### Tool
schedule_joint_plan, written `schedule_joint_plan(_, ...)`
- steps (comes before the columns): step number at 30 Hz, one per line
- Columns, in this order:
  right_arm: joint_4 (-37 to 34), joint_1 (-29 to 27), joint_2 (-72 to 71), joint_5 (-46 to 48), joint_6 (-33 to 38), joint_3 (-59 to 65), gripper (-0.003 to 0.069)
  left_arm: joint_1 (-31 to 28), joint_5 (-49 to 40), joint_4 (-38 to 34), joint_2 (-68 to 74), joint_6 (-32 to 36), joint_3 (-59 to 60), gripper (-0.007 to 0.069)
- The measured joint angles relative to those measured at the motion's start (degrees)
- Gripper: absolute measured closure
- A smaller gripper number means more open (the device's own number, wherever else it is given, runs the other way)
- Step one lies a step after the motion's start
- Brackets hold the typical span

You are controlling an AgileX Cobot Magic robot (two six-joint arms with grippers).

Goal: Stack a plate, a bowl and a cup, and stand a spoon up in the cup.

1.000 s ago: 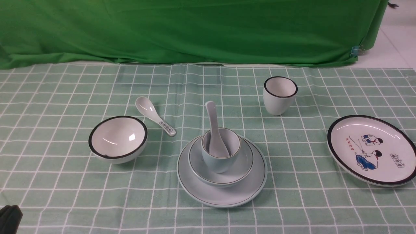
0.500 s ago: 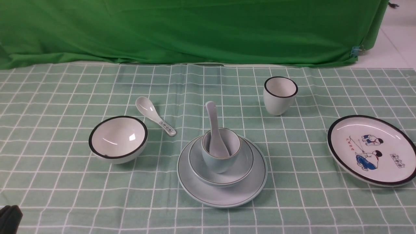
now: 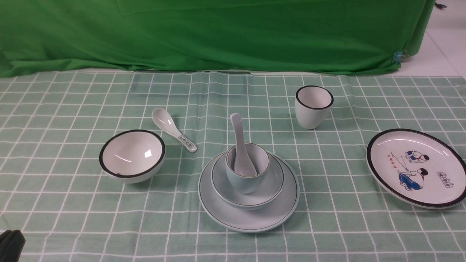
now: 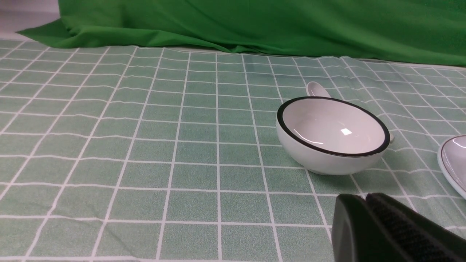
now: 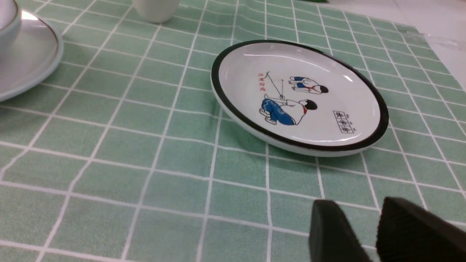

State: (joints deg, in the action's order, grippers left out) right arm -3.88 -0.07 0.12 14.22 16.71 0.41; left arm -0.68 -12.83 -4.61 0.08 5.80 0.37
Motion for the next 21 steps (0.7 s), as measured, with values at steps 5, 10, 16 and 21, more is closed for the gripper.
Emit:
schedule_joint_plan(5,0.00,0.00,0.00,0.00,-0.62,0.00,0.0418,0.00,0.00,0.00,0.00,0.00,0.00,0.0610)
schedule_joint_plan(10,0.00,0.00,0.00,0.00,-0.72,0.00,0.0418,0.00,0.00,0.00,0.00,0.00,0.00,0.0607)
schedule_joint_plan(16,0.00,0.00,0.00,0.00,-0.72,0.00,0.0418,0.00,0.00,0.00,0.00,0.00,0.00,0.0607)
schedule_joint_plan(21,0.00,0.00,0.00,0.00,-0.72,0.00,0.0418,0.00,0.00,0.00,0.00,0.00,0.00,0.0607)
